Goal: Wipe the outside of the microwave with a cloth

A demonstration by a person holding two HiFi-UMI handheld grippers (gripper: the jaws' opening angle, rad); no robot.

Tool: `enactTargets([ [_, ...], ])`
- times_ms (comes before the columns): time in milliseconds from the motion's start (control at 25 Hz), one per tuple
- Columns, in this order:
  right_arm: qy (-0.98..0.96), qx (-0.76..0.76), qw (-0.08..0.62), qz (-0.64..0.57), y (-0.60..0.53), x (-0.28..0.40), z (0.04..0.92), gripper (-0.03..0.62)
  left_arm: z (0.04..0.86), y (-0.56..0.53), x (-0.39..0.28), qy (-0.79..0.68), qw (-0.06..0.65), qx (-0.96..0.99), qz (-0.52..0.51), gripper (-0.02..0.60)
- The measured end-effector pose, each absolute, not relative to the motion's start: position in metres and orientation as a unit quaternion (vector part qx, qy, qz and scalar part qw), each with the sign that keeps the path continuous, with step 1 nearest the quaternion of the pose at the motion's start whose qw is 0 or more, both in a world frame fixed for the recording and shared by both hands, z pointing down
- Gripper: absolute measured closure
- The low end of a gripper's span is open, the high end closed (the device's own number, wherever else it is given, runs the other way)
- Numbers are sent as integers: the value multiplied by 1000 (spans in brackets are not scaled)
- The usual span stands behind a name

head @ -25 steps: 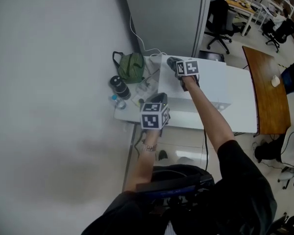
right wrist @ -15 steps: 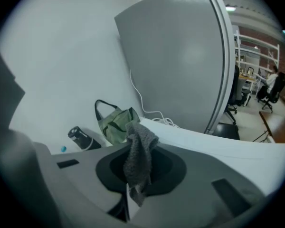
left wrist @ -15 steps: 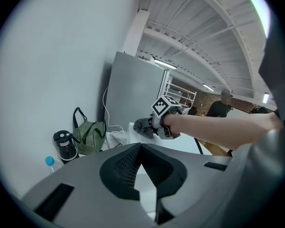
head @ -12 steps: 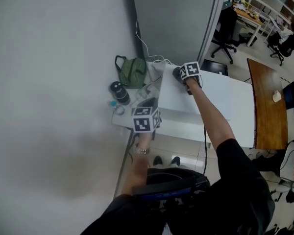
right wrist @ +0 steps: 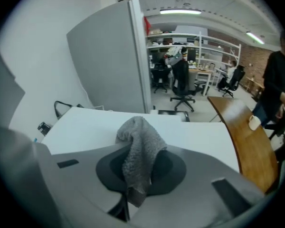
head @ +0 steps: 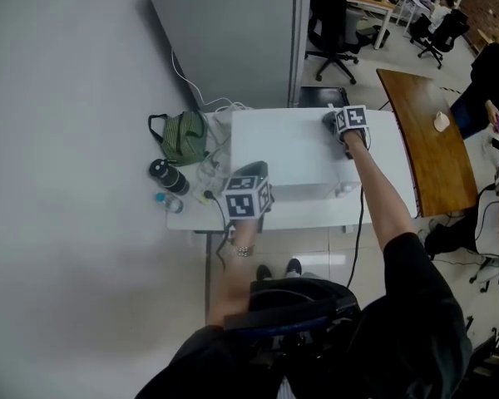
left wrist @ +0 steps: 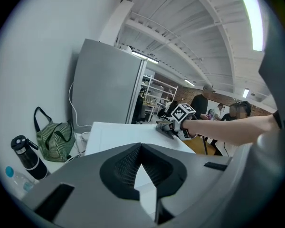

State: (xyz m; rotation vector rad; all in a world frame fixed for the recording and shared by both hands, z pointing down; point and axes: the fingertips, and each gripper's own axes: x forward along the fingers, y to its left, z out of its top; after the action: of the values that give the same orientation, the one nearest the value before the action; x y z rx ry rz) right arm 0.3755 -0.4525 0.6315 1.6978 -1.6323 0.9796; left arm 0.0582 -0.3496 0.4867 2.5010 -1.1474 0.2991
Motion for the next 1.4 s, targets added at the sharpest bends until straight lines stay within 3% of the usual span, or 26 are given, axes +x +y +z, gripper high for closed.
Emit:
enactTargets([
  [160, -585, 662, 286, 372, -432, 407, 628, 563, 482, -345, 72, -396, 181, 894, 105, 581],
  [280, -608, 658, 268, 354, -433, 381, 613, 563, 481, -346, 73, -396, 179, 895, 103, 581],
  [600, -777, 489, 243, 312, -475, 120, 583, 563, 491, -347, 54, -411, 182, 887, 110, 581],
  [840, -801, 416, 298, 310, -474, 19, 611, 563, 492, -349, 14, -448, 186, 867, 110, 581],
  [1160, -785, 414, 329, 324, -474, 31, 632, 563, 495, -353, -15, -478, 192, 849, 113, 581],
  [1400, -755, 464, 328, 326, -466, 122, 630, 563, 489, -359, 14, -453, 187, 865, 114, 581],
])
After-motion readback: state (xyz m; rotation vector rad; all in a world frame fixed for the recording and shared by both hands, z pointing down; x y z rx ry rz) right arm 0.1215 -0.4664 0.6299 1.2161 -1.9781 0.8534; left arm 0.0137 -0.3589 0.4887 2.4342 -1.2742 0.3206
